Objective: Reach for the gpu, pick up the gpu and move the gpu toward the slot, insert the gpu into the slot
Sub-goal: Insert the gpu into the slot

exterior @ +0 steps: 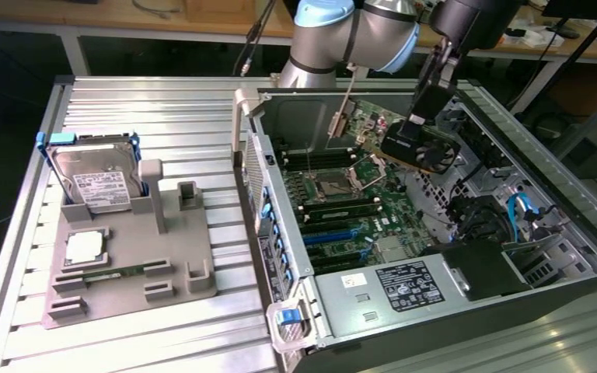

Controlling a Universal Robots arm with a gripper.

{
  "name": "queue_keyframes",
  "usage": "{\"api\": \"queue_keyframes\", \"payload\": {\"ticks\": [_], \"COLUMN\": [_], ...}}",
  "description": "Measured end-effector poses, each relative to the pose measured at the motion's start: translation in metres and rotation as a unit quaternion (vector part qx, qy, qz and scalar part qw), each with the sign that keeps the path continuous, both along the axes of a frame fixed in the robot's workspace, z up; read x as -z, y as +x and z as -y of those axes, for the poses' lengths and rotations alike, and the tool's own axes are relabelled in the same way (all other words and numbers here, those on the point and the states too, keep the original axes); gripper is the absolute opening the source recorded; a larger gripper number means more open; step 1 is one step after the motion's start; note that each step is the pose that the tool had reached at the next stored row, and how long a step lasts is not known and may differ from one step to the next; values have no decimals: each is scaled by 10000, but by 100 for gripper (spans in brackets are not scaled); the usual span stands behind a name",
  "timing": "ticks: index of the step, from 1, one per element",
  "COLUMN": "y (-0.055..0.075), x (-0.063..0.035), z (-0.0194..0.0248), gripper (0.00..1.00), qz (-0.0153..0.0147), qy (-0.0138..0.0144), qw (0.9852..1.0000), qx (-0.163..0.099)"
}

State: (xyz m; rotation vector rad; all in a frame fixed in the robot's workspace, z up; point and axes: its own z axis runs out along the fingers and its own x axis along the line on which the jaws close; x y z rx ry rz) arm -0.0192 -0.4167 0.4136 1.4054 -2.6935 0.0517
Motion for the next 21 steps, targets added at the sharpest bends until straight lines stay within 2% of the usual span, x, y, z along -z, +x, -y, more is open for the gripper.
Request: {"api": "queue_keyframes", "payload": {"ticks": [5, 9, 12, 14, 21], "y": [4, 4, 4, 4, 4], "x": [55, 92, 115, 137, 185], "z": [1, 1, 1, 1, 1], "gripper": [27, 27, 27, 27, 27], "qz": [0, 0, 9, 21, 38], "qy": [1, 0, 0, -1, -3], "qw": [9995, 9978, 9960, 9939, 9878], "qx": [-315, -660, -898, -1101, -1557]}}
